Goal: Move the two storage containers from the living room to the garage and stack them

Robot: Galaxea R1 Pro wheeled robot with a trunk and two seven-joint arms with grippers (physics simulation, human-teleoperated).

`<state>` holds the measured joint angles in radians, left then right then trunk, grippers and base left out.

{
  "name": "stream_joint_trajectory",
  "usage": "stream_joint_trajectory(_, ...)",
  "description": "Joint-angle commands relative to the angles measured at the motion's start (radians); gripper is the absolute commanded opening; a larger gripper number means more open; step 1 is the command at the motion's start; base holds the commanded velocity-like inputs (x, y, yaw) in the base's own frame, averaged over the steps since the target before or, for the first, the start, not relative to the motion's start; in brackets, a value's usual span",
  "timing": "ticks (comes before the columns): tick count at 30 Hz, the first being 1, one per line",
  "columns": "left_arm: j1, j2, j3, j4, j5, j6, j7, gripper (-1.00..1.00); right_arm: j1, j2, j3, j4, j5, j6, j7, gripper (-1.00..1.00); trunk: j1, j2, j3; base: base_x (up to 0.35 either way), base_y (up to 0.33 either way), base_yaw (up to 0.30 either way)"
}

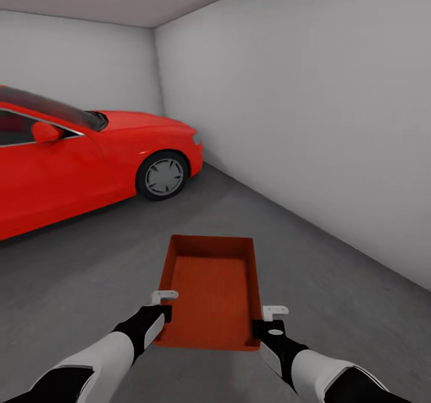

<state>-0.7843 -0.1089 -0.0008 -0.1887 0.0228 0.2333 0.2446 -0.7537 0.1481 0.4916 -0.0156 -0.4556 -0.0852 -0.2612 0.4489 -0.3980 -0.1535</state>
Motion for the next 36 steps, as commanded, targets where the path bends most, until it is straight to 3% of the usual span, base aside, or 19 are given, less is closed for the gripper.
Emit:
stream_joint_trajectory(1,0.000,0.000,-0.011,0.002,0.017,0.006,0.005,-1.00,-0.002,0.001,-0.004,-0.015,0.005,-0.007,-0.003,-1.00,0.001,-0.002,-0.002,0.322,0.000,-0.283)
stream_joint_trajectory(36,0.000,0.000,-0.011,0.002,0.017,0.006,0.005,-1.00,-0.002,0.001,-0.004,-0.015,0.005,-0.007,-0.003,-1.00,0.001,-0.002,-0.002,0.322,0.000,-0.283)
